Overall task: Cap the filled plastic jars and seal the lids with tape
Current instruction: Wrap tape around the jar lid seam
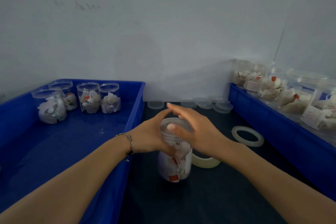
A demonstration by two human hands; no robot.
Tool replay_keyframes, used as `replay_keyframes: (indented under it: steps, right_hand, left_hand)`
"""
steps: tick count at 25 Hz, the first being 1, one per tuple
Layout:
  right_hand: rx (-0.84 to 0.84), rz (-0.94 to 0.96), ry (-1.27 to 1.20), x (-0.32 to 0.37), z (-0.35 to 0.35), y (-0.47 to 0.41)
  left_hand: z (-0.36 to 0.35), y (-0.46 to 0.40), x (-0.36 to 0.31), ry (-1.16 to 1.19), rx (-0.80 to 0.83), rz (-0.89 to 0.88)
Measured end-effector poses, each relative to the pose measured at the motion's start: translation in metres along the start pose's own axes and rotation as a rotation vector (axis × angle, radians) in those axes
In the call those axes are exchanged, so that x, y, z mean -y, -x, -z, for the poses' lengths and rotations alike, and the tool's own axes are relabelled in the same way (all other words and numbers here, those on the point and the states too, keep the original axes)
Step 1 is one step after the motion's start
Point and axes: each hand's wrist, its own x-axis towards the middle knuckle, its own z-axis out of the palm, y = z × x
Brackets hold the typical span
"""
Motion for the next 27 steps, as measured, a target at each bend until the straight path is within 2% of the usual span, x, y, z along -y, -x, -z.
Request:
replay_keyframes:
  steps: [2, 4, 6, 7, 9, 15, 18, 21, 23, 27]
  right_hand:
    - [-0.103, -0.051, -0.027, -0.019, 0.003, 0.003]
    - [-0.081, -0.147, 0.172, -0.043, 0.006, 0.011]
    - [0.210, -0.265, 0.423, -0.071, 0.008, 0.026]
    - [0.376, -0.308, 0.475, -0.083, 0.006, 0.035]
    - [0.537, -0.352, 0.495, -0.096, 0.002, 0.053]
    - [0.363, -0.316, 0.568, -0.081, -0.006, 0.065]
    - [0.262, -0.345, 0.516, -0.064, -0.007, 0.072]
    - [0.165, -0.339, 0.458, -0.046, -0.004, 0.081]
    - [0.118, -0.289, 0.410, -0.034, 0.001, 0.084]
    - [0.128, -0.239, 0.403, -0.013, 0.013, 0.080]
  left_hand:
    - [-0.002, -0.003, 0.003, -0.124, -0.010, 0.065]
    - [-0.002, -0.006, 0.007, -0.168, -0.039, 0.123]
    - [-0.006, -0.008, 0.009, -0.148, -0.071, 0.182]
    - [-0.009, -0.009, 0.010, -0.144, -0.077, 0.201]
    - [-0.015, -0.014, 0.012, -0.151, -0.076, 0.233]
    - [-0.010, -0.010, 0.005, -0.291, -0.023, 0.277]
    - [0.002, -0.001, -0.009, -0.353, -0.201, 0.083]
    - [0.010, 0.007, -0.021, -0.229, -0.341, -0.122]
    - [0.010, 0.012, -0.029, -0.194, -0.255, -0.158]
    - [-0.002, 0.013, -0.035, -0.326, 0.032, -0.127]
